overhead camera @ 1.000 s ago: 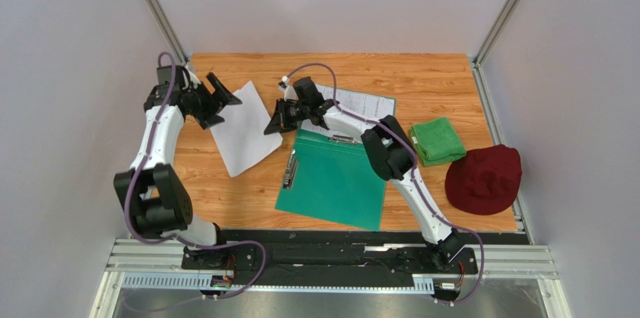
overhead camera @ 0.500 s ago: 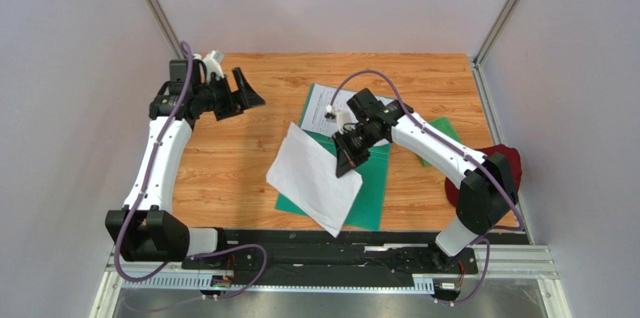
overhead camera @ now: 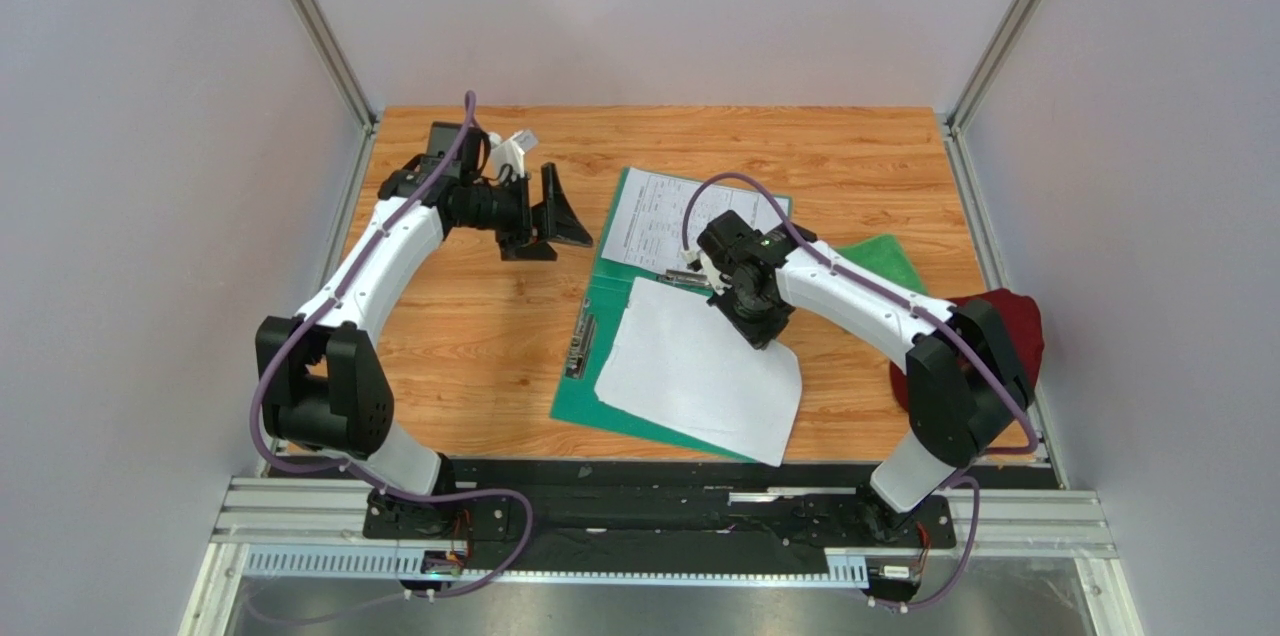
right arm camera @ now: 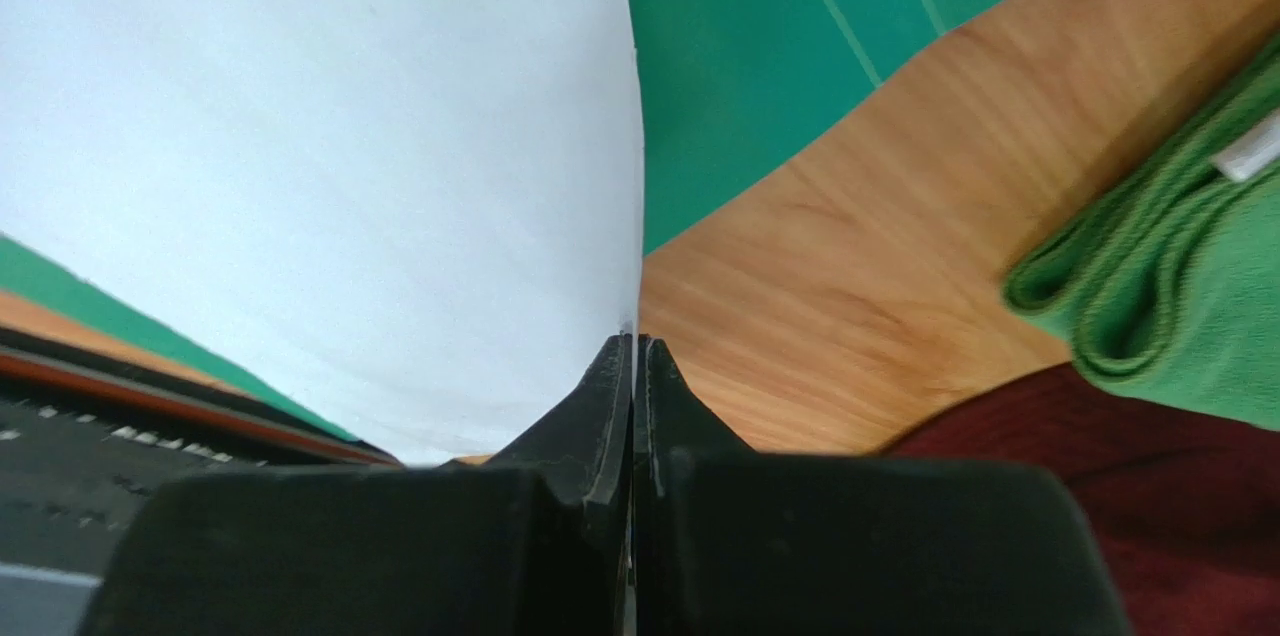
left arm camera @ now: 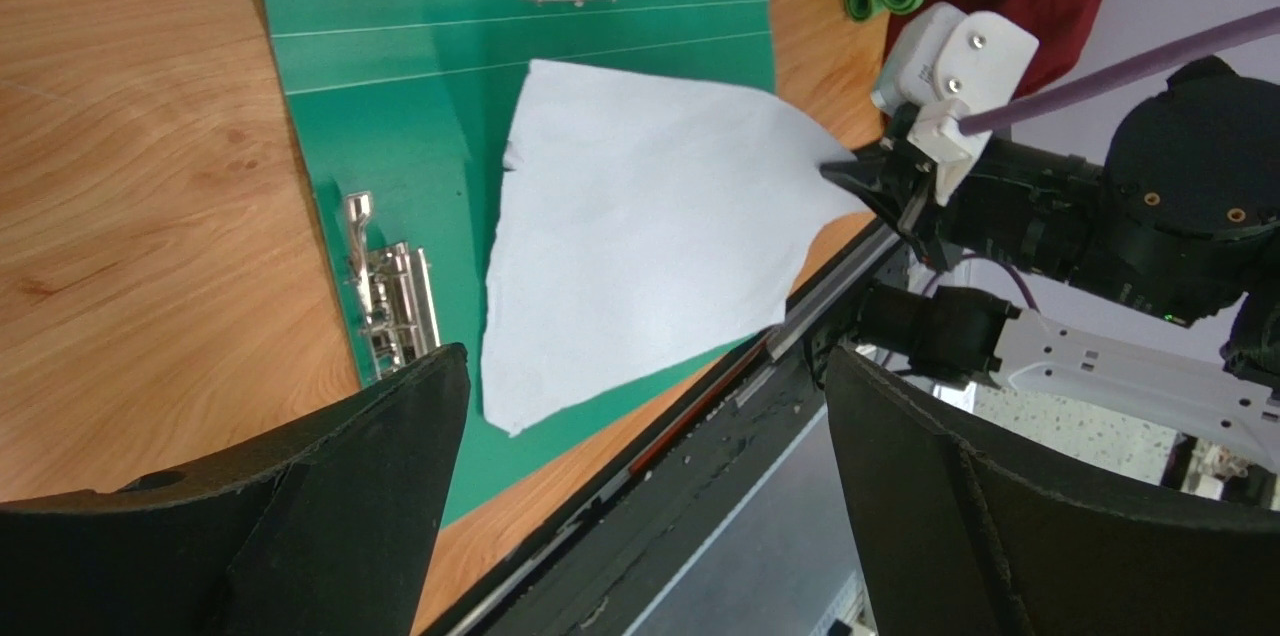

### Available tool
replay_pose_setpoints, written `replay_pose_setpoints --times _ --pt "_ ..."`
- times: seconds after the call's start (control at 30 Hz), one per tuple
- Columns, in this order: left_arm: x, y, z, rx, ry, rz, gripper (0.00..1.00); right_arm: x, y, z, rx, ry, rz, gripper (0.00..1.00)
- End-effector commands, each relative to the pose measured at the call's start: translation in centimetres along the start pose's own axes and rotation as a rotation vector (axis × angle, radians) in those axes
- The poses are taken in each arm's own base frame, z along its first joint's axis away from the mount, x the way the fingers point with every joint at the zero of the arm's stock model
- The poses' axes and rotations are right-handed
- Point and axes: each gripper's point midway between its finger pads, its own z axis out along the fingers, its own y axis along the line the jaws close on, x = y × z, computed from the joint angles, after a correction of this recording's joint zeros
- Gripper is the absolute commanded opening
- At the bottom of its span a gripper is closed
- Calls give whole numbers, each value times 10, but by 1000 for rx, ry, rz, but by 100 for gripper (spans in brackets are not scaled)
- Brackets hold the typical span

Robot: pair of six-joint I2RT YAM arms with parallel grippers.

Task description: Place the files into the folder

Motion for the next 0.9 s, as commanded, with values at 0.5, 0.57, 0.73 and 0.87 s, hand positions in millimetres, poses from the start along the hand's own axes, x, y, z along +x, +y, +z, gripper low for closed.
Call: replay_pose_setpoints --times 0.5,0.57,0.73,0.87 --pt "16 -9 23 30 18 11 93 -47 19 38 -115 -160 -262 0" --pt "17 -10 25 30 21 13 93 -45 18 41 -110 -160 -273 0" --pt "18 -10 27 29 28 10 93 -49 25 42 -147 -173 -275 0" --pt "17 -10 27 28 24 13 93 -51 25 46 -146 -168 -275 0"
